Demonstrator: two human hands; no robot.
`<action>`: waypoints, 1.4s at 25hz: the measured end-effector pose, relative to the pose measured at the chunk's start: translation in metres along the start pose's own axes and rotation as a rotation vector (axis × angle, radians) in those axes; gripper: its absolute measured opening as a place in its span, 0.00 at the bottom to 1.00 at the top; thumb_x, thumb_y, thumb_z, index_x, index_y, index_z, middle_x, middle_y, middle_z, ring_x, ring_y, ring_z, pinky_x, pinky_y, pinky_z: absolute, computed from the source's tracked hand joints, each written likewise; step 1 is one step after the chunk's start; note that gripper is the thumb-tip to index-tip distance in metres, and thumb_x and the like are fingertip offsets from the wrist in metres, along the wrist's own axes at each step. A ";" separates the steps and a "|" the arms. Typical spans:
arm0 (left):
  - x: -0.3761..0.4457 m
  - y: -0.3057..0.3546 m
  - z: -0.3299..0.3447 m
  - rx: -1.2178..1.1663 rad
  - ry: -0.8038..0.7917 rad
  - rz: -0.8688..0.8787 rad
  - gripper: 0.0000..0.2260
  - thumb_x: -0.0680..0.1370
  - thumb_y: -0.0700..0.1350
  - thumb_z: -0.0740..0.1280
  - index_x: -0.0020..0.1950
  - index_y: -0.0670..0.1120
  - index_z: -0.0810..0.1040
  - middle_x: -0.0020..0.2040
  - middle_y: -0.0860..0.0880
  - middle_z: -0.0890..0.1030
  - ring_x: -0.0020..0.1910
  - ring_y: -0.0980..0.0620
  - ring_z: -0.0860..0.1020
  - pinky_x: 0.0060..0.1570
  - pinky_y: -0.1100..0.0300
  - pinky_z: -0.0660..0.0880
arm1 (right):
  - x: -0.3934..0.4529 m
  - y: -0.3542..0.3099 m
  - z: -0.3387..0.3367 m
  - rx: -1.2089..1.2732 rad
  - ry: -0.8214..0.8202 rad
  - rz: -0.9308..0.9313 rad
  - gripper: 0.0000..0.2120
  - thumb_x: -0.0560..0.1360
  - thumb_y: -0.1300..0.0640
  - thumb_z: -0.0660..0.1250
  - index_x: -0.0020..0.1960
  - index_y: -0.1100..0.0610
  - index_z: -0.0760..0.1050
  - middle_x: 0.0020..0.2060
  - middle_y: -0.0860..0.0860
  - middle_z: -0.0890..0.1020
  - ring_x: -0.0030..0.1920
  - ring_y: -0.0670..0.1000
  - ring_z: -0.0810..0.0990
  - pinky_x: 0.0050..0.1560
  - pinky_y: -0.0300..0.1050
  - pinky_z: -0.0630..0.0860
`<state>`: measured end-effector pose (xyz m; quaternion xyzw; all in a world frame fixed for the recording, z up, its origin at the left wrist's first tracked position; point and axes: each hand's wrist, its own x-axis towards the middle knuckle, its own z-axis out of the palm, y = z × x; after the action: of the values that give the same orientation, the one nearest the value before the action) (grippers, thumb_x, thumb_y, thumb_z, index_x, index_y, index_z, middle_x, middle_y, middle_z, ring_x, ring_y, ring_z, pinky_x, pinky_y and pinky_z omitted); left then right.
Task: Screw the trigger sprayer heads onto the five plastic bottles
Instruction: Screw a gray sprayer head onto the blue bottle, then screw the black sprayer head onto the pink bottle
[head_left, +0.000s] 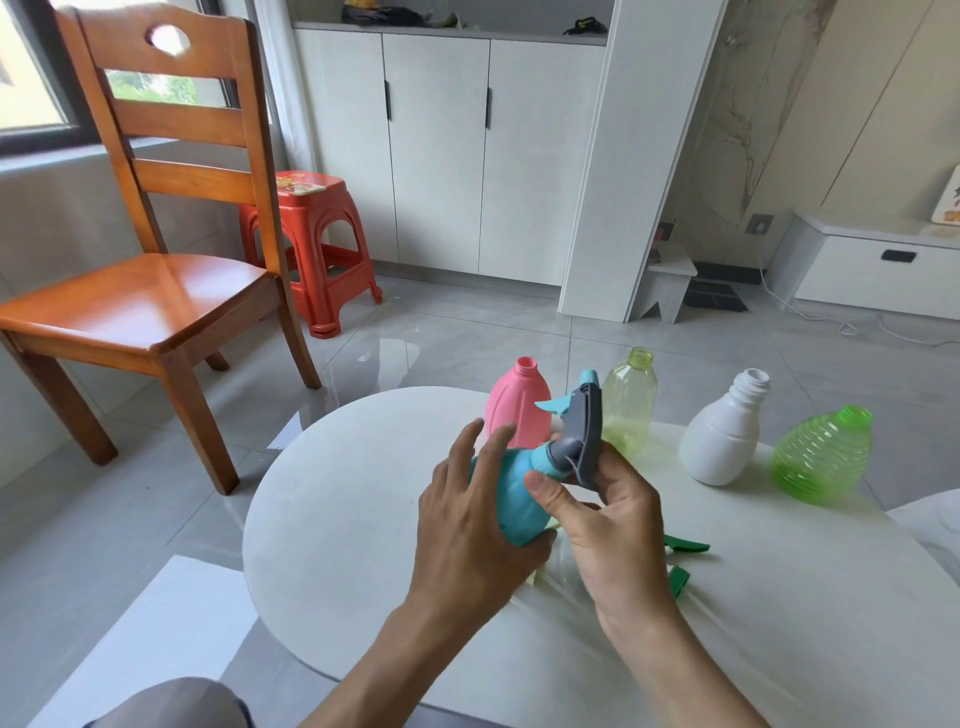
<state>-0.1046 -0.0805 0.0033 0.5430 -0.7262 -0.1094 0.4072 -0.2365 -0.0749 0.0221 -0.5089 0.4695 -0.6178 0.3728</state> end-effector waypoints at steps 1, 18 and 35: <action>-0.002 0.002 0.003 0.001 0.025 -0.044 0.40 0.64 0.56 0.76 0.74 0.52 0.67 0.75 0.48 0.67 0.66 0.45 0.72 0.57 0.46 0.76 | -0.003 0.001 0.006 -0.053 0.035 -0.013 0.16 0.68 0.60 0.79 0.51 0.45 0.83 0.46 0.42 0.87 0.49 0.44 0.84 0.42 0.39 0.79; 0.134 -0.153 0.005 -0.343 0.053 -0.331 0.32 0.57 0.52 0.82 0.58 0.59 0.75 0.51 0.55 0.78 0.51 0.49 0.79 0.46 0.53 0.80 | 0.000 0.014 -0.016 -0.181 -0.241 0.214 0.09 0.70 0.52 0.69 0.48 0.40 0.80 0.45 0.45 0.87 0.41 0.47 0.82 0.42 0.39 0.76; 0.079 -0.171 -0.054 -0.197 -0.355 -0.692 0.28 0.69 0.43 0.80 0.68 0.48 0.76 0.67 0.45 0.74 0.61 0.49 0.75 0.54 0.52 0.80 | -0.025 0.046 0.027 -1.259 -0.460 -0.424 0.09 0.74 0.47 0.70 0.46 0.53 0.79 0.40 0.49 0.85 0.48 0.57 0.79 0.47 0.54 0.73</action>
<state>0.0474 -0.2006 -0.0273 0.6865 -0.5456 -0.4014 0.2645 -0.2054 -0.0699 -0.0280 -0.8264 0.5377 -0.1645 -0.0313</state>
